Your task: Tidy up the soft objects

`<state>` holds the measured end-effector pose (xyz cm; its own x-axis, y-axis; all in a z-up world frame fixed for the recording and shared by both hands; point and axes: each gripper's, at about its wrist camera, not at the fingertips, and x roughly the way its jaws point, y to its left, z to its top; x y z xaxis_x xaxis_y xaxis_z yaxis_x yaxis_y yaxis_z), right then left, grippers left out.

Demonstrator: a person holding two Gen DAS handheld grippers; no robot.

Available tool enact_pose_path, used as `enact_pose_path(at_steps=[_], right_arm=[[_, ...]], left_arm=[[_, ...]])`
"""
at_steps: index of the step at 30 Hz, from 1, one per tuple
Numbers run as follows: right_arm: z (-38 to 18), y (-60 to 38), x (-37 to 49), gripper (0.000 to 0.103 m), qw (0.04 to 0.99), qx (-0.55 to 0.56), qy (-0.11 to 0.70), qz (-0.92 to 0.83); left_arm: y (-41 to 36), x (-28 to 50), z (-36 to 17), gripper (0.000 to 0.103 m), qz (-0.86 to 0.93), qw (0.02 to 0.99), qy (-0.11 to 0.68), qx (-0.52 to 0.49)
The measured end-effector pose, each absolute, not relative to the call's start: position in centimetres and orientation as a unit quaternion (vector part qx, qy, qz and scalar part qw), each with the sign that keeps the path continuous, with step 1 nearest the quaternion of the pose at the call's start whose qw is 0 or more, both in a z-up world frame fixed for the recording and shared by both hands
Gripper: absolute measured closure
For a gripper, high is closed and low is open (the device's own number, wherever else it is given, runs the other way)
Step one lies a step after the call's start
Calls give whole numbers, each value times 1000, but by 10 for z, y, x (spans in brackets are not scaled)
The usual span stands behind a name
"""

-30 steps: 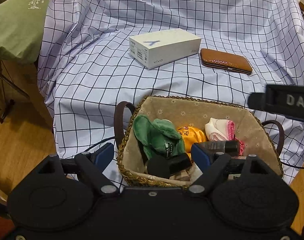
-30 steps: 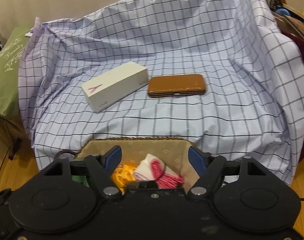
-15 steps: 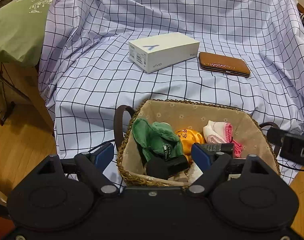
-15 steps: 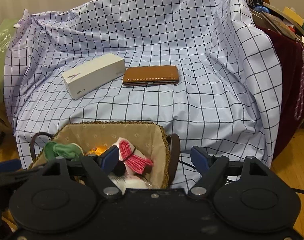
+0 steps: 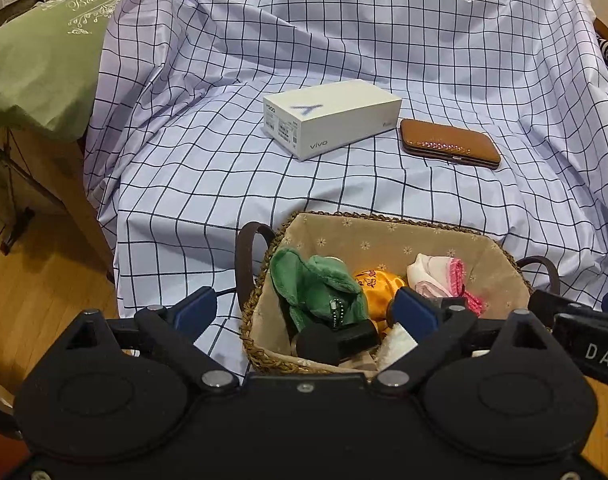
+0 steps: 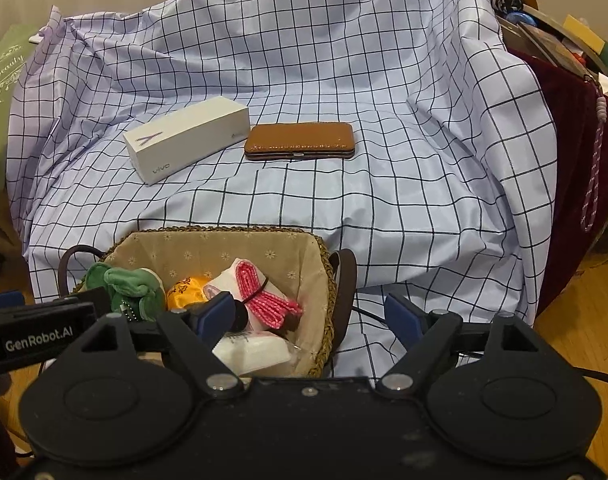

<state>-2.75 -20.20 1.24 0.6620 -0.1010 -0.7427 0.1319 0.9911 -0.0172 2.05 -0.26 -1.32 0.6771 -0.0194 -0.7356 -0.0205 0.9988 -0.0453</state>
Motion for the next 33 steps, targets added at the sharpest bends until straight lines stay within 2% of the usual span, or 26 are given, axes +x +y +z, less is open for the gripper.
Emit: enact_pose_path(at_steps=[10, 33], right_arm=[[11, -203, -30, 15, 910, 19, 410, -68], [10, -202, -30, 13, 908, 16, 414, -65]], left_arm=[[-3, 17, -13, 10, 9, 916, 400, -20], [-3, 19, -15, 6, 6, 911, 411, -25]])
